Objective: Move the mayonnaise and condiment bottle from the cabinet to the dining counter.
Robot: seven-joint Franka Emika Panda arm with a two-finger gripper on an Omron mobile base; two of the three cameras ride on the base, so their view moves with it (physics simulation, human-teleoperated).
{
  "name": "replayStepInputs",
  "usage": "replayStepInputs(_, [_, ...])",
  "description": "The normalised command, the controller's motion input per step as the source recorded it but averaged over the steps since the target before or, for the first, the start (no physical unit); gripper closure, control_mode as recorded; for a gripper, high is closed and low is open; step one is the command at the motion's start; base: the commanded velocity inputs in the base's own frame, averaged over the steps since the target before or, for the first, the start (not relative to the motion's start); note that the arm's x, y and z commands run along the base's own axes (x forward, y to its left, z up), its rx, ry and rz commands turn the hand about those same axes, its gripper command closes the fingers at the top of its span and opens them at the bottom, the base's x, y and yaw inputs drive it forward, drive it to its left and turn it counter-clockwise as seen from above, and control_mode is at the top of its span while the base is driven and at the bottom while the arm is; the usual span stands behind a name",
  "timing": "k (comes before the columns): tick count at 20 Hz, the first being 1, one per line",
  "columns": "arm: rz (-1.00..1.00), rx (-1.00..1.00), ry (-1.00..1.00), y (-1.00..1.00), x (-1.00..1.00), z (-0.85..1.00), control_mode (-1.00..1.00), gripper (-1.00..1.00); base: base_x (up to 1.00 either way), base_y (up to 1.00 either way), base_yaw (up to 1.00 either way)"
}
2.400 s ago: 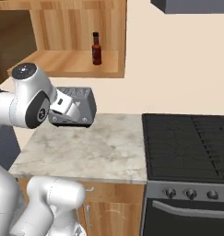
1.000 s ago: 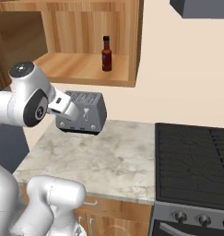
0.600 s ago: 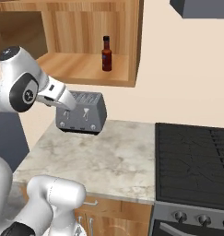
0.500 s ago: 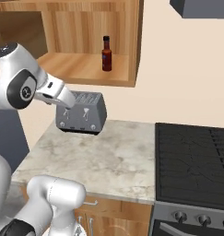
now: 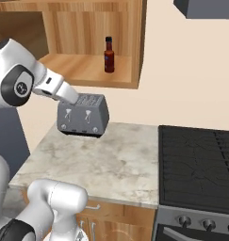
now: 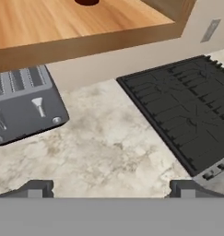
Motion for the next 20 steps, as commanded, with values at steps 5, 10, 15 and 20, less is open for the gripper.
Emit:
replayStepInputs(5, [-0.02,-0.07,-0.24,-0.13,0.11,0.0,-1.0,-1.0,0.0,0.0,0.0])
replayStepInputs(10, [0.0,-0.02,-0.09,-0.07,0.0,0.16,-1.0,-1.0,0.0,0.0,0.0])
replayStepInputs(15, [0.0,-0.02,0.0,-0.11,0.02,0.26,-1.0,-1.0,0.0,0.0,0.0])
replayStepInputs(20, [0.0,0.0,0.0,-0.02,0.1,0.28,-1.0,-1.0,0.0,0.0,0.0])
